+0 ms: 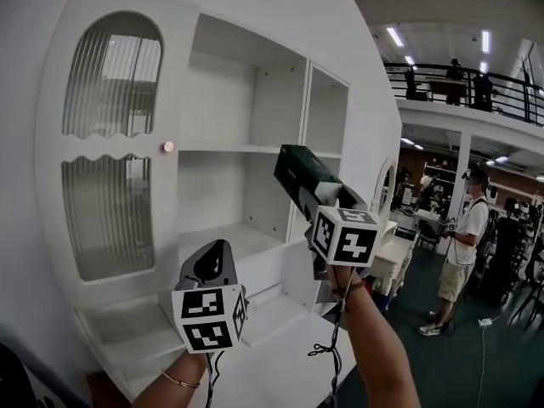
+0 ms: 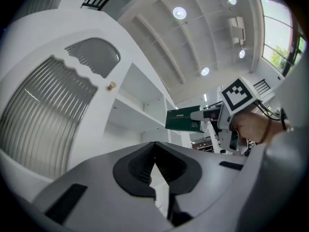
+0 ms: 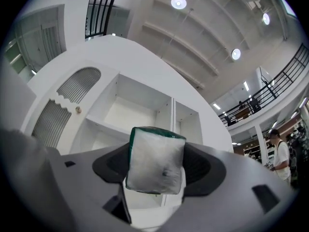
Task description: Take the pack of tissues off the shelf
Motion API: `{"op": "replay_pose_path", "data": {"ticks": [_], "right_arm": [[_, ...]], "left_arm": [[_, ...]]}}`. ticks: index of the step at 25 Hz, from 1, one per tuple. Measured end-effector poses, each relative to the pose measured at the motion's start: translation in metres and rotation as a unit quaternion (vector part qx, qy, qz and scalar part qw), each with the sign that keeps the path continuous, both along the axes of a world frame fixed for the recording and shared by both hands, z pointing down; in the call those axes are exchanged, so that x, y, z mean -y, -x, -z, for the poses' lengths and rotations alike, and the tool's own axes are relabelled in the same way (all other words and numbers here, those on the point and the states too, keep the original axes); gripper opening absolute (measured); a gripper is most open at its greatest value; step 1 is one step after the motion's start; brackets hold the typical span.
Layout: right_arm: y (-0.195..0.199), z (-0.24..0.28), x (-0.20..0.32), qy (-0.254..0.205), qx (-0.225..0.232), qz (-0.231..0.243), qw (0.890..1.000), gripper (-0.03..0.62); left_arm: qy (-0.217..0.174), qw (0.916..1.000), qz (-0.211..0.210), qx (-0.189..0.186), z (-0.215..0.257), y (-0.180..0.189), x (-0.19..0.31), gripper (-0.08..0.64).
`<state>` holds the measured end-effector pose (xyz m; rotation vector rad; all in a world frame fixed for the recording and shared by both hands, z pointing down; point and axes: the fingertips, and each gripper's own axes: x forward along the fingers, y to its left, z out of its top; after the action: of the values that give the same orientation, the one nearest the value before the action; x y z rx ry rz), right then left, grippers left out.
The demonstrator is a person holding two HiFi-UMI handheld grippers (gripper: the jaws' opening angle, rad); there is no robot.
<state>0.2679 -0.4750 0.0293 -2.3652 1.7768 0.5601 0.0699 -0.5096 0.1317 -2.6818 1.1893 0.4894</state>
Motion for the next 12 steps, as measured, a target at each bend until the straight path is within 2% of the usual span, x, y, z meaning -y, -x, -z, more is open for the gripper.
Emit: {"op": "replay_pose_path", "data": {"ticks": [3,12], "right_arm": [[-0.001,-0.033,-0.015,0.011,-0.003,-0.030,0.999,0.319],[0.007,-0.136,-0.043,0.029,-0.001,-0.066,0.997,0.318]], "left_arm": [[0.018,0.9997,-0.014,-0.004,-0.018,-0.002,-0.001,0.015],[0.046,0.9985,-0.030,-0.005,-0.075,-0.002,-0.004,0.015]]}}
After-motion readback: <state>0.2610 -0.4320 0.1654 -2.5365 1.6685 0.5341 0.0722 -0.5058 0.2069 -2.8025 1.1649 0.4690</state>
